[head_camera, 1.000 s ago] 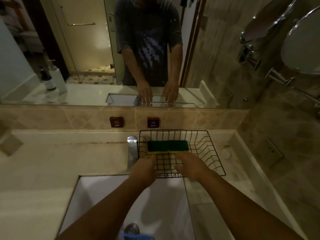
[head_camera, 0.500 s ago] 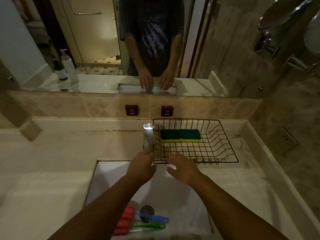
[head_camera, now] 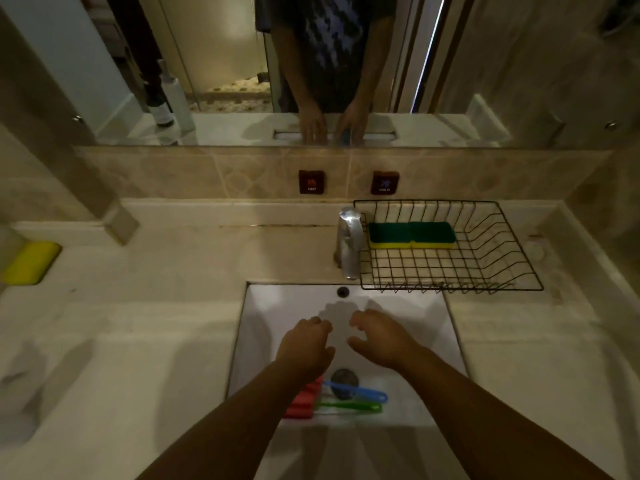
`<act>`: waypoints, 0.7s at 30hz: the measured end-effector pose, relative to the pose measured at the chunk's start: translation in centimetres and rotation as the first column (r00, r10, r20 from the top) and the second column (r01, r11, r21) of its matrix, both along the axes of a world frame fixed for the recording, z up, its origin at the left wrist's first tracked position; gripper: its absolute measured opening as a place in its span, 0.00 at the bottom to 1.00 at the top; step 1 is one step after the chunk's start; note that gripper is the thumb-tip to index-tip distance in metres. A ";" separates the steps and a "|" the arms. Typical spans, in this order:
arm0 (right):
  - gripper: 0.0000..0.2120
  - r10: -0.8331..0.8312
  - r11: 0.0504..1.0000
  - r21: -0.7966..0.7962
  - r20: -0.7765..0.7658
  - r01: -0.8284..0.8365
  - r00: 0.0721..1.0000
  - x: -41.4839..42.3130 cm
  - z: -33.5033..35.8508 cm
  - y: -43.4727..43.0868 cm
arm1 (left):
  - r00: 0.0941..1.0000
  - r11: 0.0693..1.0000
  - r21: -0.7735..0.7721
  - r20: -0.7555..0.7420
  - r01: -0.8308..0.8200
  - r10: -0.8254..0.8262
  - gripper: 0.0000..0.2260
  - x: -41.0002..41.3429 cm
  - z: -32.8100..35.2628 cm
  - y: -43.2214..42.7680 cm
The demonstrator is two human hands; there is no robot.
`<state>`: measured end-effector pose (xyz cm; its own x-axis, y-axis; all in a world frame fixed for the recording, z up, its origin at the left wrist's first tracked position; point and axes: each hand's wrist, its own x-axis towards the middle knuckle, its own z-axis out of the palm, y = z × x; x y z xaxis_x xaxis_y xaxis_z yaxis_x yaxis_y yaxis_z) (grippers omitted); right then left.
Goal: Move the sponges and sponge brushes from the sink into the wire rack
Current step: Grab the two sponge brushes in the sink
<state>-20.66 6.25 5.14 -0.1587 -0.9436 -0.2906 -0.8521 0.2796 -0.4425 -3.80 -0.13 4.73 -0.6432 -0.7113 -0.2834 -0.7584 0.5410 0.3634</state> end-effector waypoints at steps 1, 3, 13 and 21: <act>0.20 -0.001 1.000 0.019 0.007 0.001 1.000 0.4 -0.5 0.2 | 1.000 1.000 0.013 0.012 -0.004 0.004 0.19 0.5 -0.5 0.4; 0.20 0.011 0.998 0.063 0.026 -0.013 1.000 1.0 -1.4 0.6 | 1.000 1.000 0.025 0.015 -0.018 0.017 0.18 1.6 -1.4 1.4; 0.13 0.026 0.975 0.215 0.114 -0.050 0.993 2.5 -5.3 3.7 | 1.000 0.992 0.120 0.004 -0.031 0.031 0.10 3.6 -4.3 4.1; 0.15 0.008 0.973 0.227 0.149 -0.042 0.989 1.5 -8.9 4.8 | 0.995 0.983 0.174 0.056 0.066 -0.077 0.10 3.6 -5.9 3.8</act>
<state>-19.15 11.10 -3.72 -0.0757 -0.8525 -0.5173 -0.7911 0.3672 -0.4892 -0.19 3.72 -1.19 -0.6681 -0.6014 -0.4382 -0.7439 0.5284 0.4091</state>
